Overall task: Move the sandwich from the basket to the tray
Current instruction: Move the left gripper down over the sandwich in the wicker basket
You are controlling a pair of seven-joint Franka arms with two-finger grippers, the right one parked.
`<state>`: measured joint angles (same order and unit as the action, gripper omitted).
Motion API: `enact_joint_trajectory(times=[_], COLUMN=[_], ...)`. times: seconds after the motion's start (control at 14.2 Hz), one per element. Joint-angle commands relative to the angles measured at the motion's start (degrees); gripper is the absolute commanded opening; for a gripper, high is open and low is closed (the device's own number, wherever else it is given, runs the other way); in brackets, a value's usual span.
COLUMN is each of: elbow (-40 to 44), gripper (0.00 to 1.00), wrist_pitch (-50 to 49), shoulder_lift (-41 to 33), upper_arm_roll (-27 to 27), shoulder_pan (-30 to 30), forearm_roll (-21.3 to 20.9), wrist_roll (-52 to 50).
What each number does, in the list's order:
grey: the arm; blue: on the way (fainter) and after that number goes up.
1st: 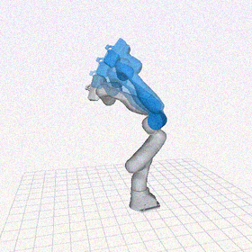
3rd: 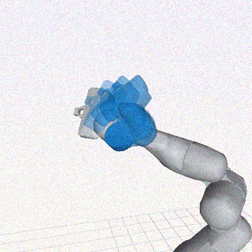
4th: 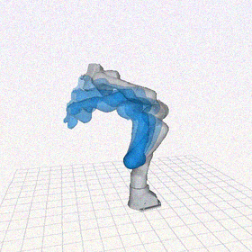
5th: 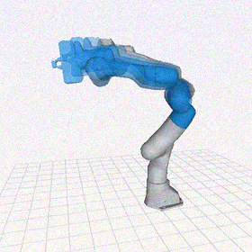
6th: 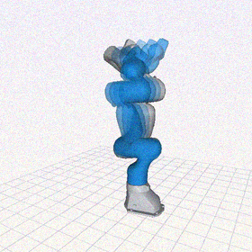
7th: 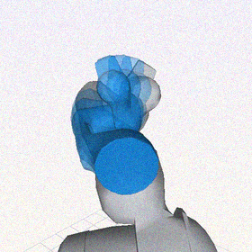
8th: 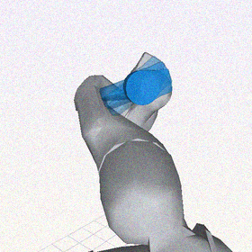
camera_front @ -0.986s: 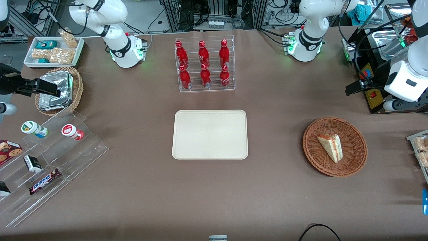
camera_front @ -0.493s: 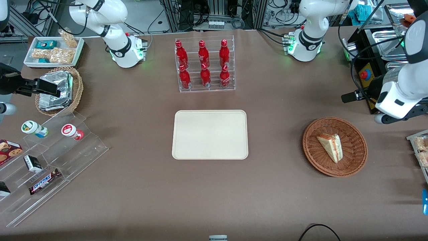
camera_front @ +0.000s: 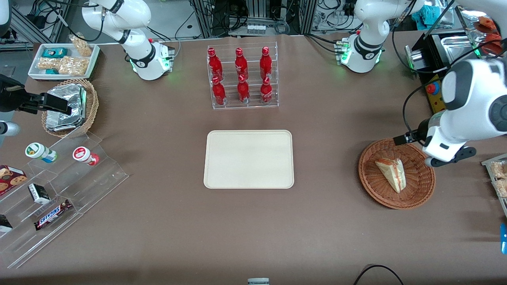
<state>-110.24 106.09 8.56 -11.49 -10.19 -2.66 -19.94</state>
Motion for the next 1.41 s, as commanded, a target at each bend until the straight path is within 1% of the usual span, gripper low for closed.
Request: enact_joint_trajectory(times=[0.0, 0.21, 0.35, 0.63, 0.77, 0.99, 1.13, 1.27, 1.34], elbow=[-7.7, -8.9, -8.8, -8.7, -8.8, -9.4, -10.5, -11.6, -11.5], gripper=[1.00, 1.00, 1.00, 1.00, 1.00, 1.00, 1.00, 1.00, 0.90], wrist_pitch=[10.9, 18.3, 22.7, 29.0, 31.2, 31.7, 34.9, 36.0, 36.0], shoulder_lift=[-1.2, 2.1, 4.3, 8.0, 9.3, 10.3, 11.6, 11.8, 11.8], upper_arm_roll=[0.3, 0.4, 0.3, 0.2, 0.2, 0.2, 0.2, 0.2, 0.2], shoulder_pan=[-1.7, -2.7, -2.7, -1.9, -1.9, -1.8, -1.8, -1.8, -1.8], forearm_roll=[-0.5, 0.3, 0.3, 0.2, 0.1, 0.0, -0.1, -0.1, 0.0], wrist_roll=[-0.4, -1.5, -5.1, -8.8, -8.9, -9.0, -9.0, -9.0, -9.0])
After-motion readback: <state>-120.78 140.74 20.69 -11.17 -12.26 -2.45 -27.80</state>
